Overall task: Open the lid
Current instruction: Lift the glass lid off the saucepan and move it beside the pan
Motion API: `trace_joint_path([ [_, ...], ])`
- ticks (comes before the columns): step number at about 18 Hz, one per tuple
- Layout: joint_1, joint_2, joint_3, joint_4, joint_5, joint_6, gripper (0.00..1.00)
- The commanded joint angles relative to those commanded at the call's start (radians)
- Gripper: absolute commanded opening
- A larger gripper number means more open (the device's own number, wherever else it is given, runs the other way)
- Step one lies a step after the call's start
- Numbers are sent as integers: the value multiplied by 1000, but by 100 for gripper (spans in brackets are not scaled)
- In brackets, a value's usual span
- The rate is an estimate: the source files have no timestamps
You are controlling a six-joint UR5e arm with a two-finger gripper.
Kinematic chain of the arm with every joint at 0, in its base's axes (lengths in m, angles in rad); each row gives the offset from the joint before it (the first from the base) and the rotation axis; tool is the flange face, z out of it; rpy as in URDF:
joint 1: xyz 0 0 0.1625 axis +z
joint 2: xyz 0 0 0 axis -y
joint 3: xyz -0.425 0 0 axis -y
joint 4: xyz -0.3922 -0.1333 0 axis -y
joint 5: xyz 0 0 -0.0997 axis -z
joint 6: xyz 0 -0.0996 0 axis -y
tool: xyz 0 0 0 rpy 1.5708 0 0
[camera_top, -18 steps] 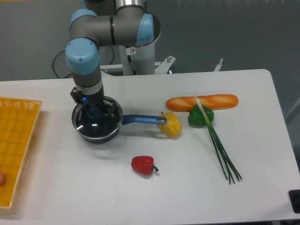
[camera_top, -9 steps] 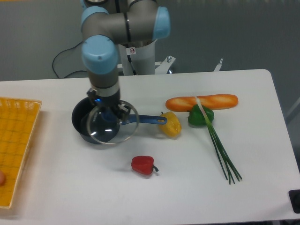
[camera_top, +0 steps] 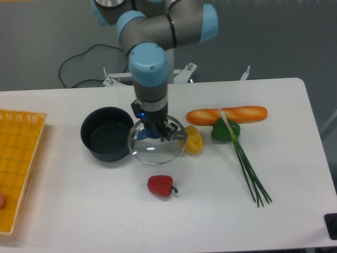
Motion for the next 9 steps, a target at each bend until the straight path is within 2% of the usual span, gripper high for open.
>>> trace_joint_path([
  [9, 11, -28, 12, 5, -2, 0, 60],
])
